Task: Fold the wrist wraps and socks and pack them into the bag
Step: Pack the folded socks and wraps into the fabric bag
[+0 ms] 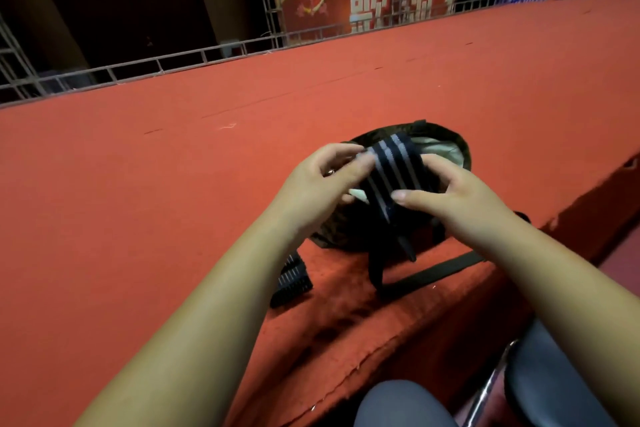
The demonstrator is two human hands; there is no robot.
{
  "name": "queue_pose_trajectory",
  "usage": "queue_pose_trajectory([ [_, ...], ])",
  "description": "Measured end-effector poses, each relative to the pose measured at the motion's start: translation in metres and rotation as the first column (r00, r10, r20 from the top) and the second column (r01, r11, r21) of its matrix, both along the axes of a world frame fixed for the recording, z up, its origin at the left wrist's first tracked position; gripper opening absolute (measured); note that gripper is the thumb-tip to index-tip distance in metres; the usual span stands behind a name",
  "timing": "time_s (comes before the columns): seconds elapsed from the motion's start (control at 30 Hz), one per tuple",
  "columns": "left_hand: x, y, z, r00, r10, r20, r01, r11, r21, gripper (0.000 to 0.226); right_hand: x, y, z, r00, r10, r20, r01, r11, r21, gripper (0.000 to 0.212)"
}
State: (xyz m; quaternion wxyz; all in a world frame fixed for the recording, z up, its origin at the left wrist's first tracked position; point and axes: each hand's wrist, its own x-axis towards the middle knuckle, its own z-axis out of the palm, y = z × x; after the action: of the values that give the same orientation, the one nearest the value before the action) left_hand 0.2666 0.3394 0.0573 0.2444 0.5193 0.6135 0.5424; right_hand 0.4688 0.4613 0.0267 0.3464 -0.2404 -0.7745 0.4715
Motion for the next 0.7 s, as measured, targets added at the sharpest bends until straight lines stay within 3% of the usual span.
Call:
queue_pose_trajectory([
  [0.1, -0.024, 0.034, 0.001, 0.923, 0.328, -0.200, -0.327, 0.944, 0.039, 0.015, -0.003, 0.028, -0.001, 0.997, -0.064, -0.042, 0.061, 0.996, -0.063, 0.039],
  [0.17, -0.036, 0.055, 0.002, 0.851, 0.402, -0.338, -0.445, 0.894, -0.058, 0.031, -0.007, 0.045, -0.002, 0.995, -0.058, -0.085, 0.047, 0.991, -0.123, 0.035],
  [0.23, -0.042, 0.071, 0.003, 0.835, 0.347, -0.427, -0.473, 0.848, -0.237, 0.053, -0.012, 0.059, -0.001, 0.987, -0.012, -0.159, -0.023, 0.977, -0.212, 0.033],
  [0.33, -0.047, 0.086, 0.003, 0.821, 0.288, -0.494, -0.491, 0.797, -0.352, 0.043, -0.025, 0.070, 0.007, 0.964, 0.037, -0.262, -0.123, 0.939, -0.322, 0.030],
  [0.47, -0.053, 0.091, 0.006, 0.775, 0.238, -0.586, -0.512, 0.781, -0.359, 0.021, -0.049, 0.078, 0.016, 0.928, 0.071, -0.365, -0.225, 0.890, -0.398, 0.029],
  [0.6, -0.062, 0.087, 0.008, 0.718, 0.245, -0.652, -0.541, 0.785, -0.300, 0.020, -0.075, 0.081, 0.019, 0.878, 0.090, -0.470, -0.334, 0.819, -0.467, 0.026],
  [0.7, -0.063, 0.082, 0.011, 0.654, 0.181, -0.735, -0.528, 0.805, -0.272, 0.014, -0.089, 0.078, 0.016, 0.910, 0.121, -0.396, -0.317, 0.819, -0.479, 0.021],
])
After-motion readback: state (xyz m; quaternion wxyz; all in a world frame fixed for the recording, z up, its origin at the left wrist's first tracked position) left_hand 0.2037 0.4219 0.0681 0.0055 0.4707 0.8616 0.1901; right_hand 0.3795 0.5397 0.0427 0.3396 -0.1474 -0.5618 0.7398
